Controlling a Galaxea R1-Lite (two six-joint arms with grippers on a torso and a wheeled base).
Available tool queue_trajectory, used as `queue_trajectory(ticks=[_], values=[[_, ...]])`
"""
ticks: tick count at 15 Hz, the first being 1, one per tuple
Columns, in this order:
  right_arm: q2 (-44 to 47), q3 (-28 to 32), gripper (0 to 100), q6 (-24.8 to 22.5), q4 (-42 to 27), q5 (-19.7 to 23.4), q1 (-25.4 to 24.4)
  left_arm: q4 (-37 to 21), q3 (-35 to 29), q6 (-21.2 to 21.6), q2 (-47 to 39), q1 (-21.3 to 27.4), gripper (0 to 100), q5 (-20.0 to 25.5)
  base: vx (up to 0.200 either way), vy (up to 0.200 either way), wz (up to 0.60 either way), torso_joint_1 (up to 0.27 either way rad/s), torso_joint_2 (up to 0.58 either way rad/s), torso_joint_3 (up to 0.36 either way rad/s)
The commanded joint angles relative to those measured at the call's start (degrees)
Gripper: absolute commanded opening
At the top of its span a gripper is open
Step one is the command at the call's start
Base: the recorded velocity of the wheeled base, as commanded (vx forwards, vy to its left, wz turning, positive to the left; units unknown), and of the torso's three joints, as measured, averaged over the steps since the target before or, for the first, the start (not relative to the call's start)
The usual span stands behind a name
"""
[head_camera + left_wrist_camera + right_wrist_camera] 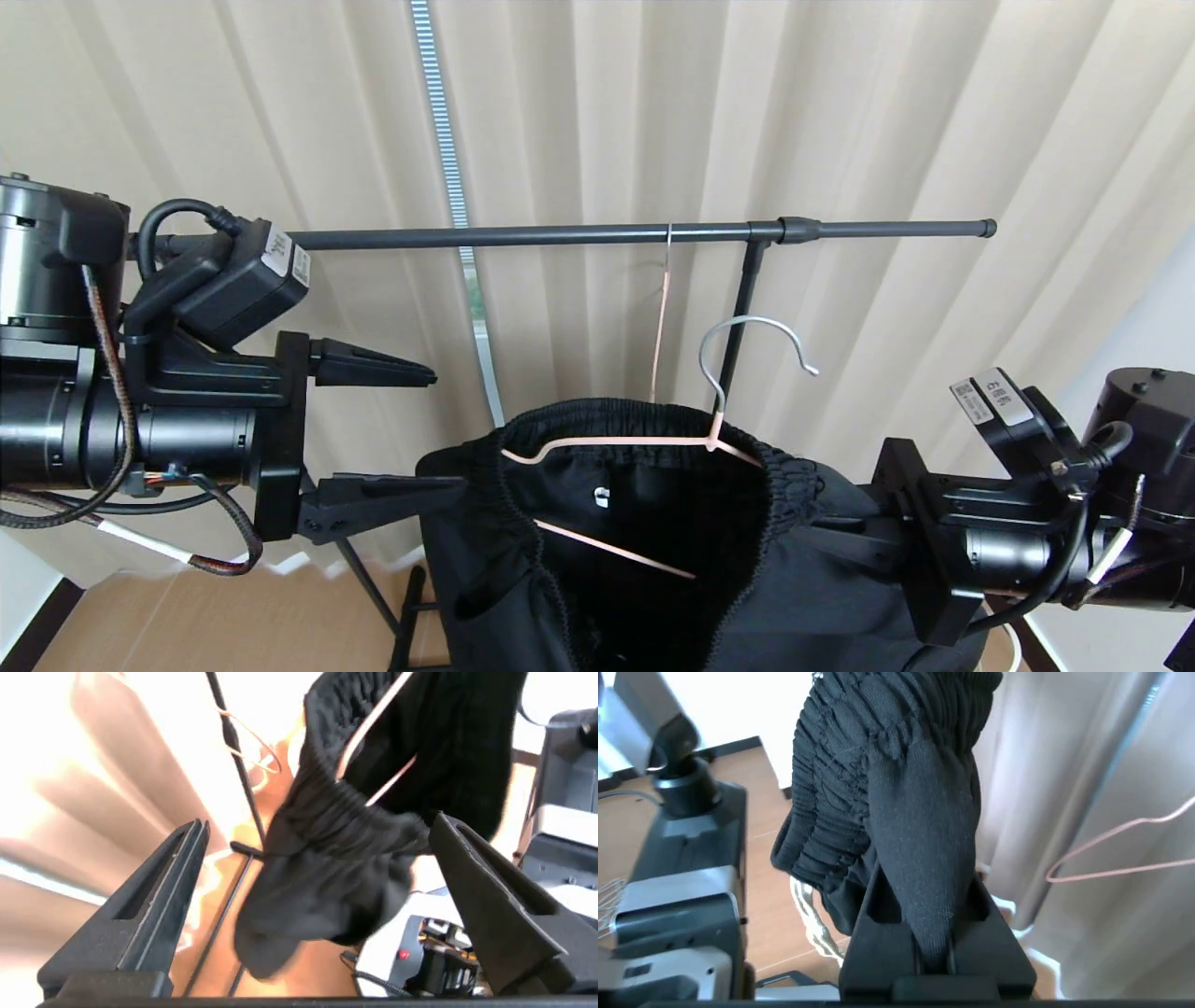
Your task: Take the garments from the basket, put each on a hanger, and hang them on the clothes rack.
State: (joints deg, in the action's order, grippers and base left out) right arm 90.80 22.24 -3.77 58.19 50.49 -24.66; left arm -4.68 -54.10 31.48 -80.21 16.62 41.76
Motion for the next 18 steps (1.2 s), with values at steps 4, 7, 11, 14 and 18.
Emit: queue_trajectory(ticks=[4,7,11,14,18], values=[[-1.76,-0.88,0,-0.01,0.0,2.86,1.02,-3.76,-1.01,11.06,-5.39,0.79,100,2.88,0.0,0.0,0.0,0.0,0.0,0.0],[-2.47,-0.97,0,-0.01,-0.09,3.38,1.02,-8.06,-1.97,18.36,-7.15,0.79,100,2.88,0.0,0.0,0.0,0.0,0.0,0.0],[-3.96,-1.76,0,-0.1,-0.09,5.14,1.02,-10.17,-4.61,21.87,-10.75,1.05,100,2.88,0.0,0.0,0.0,0.0,0.0,0.0],[-5.28,-2.28,0,-0.1,-0.09,6.9,1.02,-10.08,-7.95,21.08,-13.21,3.69,100,2.62,0.0,0.0,0.0,0.0,0.0,0.0],[-5.37,-2.37,0,-0.1,-0.09,6.99,0.93,-9.91,-10.85,16.34,-14.71,7.29,100,2.62,0.0,0.0,0.0,0.0,0.0,0.0]])
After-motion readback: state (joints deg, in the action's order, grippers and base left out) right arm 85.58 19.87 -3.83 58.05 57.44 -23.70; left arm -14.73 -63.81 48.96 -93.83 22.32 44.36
